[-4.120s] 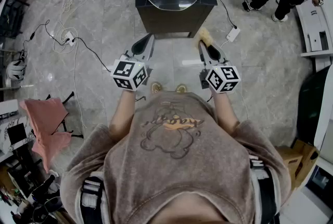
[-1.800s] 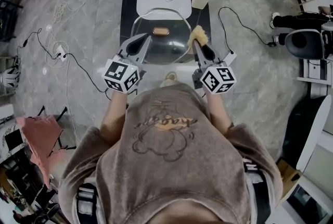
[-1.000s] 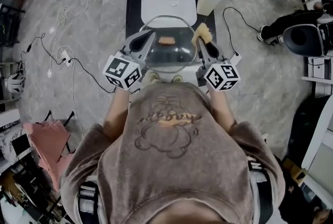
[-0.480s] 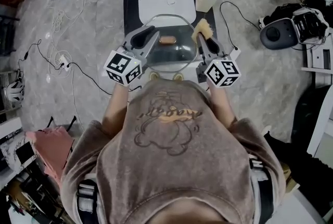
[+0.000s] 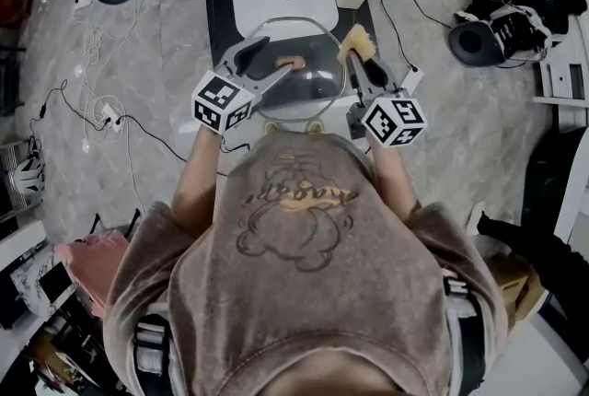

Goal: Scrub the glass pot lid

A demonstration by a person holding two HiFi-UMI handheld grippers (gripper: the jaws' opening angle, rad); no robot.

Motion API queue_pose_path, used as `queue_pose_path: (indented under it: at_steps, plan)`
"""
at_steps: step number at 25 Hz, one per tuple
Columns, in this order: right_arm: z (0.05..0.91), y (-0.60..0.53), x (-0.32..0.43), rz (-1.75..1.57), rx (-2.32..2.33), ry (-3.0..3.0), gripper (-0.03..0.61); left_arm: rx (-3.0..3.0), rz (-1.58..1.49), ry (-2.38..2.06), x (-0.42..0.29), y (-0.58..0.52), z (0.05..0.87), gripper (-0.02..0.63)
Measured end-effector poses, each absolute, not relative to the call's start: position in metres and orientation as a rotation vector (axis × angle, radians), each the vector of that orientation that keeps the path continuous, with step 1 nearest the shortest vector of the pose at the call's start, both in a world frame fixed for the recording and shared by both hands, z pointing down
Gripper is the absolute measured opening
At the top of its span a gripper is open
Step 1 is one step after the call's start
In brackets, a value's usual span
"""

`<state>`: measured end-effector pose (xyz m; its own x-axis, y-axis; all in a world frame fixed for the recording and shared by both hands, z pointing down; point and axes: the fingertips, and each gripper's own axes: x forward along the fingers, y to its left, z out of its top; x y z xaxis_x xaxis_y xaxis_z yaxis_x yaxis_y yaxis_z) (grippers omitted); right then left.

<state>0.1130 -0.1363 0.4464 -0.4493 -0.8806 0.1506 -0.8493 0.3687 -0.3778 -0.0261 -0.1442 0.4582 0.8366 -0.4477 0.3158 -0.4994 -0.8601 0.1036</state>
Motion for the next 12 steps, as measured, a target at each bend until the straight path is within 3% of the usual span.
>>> queue_pose_path:
  at_steps: [12]
  plan:
    - [0.455,-0.12,0.145,-0.651,-1.738,2.432,0.04,2.875,0.85,-0.439,0.001,-0.151,0.56,0.284]
